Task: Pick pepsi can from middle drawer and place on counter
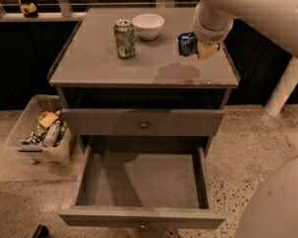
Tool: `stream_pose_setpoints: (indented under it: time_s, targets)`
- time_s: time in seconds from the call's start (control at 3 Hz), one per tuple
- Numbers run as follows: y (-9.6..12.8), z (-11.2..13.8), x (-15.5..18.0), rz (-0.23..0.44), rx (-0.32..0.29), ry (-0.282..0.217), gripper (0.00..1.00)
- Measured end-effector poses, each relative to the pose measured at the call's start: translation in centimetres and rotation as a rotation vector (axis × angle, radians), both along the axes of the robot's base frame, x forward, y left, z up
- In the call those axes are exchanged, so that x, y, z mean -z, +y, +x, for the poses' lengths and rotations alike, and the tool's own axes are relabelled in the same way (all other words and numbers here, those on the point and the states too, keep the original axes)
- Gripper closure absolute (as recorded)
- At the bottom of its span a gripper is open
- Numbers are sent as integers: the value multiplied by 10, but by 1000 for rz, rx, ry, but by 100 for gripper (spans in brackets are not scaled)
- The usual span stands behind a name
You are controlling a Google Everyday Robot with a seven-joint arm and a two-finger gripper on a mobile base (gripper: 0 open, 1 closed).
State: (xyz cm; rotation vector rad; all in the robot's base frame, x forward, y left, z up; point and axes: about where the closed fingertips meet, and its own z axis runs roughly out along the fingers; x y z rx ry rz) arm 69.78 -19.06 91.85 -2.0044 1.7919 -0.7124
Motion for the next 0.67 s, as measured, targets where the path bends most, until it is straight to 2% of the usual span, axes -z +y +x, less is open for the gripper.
stream_pose_setpoints:
  time_s: [0.33, 0.67]
  targets:
    - [-20, 3, 3, 2, 24, 28, 100]
    - [-64, 16, 15, 27, 67, 69, 100]
